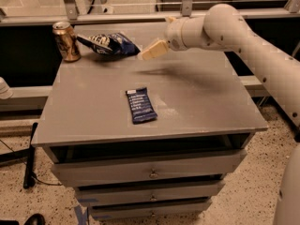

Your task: Move blue chip bag near orange can

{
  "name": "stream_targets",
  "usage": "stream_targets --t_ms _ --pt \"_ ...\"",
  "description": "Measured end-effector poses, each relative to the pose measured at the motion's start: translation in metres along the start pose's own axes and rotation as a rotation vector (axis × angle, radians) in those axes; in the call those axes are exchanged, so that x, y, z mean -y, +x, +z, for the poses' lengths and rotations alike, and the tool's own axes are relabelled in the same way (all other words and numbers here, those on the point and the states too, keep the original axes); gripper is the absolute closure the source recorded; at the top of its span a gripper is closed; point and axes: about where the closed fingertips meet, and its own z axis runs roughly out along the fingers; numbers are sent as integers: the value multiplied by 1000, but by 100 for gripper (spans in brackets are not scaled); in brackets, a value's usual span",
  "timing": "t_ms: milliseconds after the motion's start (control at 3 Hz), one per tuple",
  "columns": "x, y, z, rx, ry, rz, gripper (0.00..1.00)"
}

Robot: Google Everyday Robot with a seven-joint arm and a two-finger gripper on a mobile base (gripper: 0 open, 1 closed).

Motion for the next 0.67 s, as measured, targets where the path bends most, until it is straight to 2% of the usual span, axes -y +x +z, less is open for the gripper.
stream_targets --t_ms 333,667 --pt "16 28 -53 -42 37 23 0" --pt "47 53 -110 -79 145 49 0"
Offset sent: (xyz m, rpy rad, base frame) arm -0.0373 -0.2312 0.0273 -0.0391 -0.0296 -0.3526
